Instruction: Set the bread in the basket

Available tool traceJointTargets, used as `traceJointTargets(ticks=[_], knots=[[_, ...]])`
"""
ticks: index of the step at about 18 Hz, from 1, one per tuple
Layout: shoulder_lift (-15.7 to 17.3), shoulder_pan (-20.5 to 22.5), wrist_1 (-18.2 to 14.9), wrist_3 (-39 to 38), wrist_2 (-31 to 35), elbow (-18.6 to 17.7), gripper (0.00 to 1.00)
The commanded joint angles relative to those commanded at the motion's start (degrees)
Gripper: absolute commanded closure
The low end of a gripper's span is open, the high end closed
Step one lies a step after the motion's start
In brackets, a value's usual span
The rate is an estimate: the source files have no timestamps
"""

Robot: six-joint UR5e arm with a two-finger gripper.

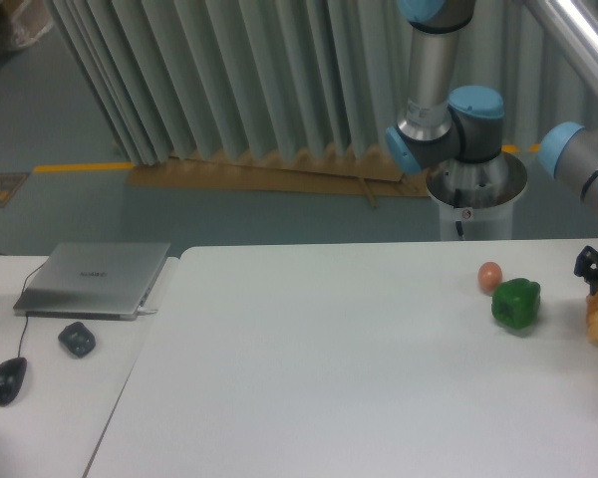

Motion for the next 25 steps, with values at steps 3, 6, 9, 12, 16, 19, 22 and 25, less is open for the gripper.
traceJointTargets(ticks=[3,6,9,12,16,19,22,25], knots=[[0.0,0.2,1.0,0.0,-2.7,-0.5,0.0],[0.0,0.4,2.5,0.0,-7.5,-1.8,0.0],[0.2,0.4,2.4,0.1,-7.5,-1.6,0.0],[0.1,1.5,2.4,1.7,-7.2,-1.7,0.0],[0.1,1.9,2.5,3.1,-6.3,-1.8,0.0],[0.1,1.8,2.4,2.9,-6.2,-1.8,0.0],[0.0,1.5,2.4,3.1,-6.2,-2.1,0.0],[-0.3,1.2,2.4,2.8,-5.9,-2.2,0.04]])
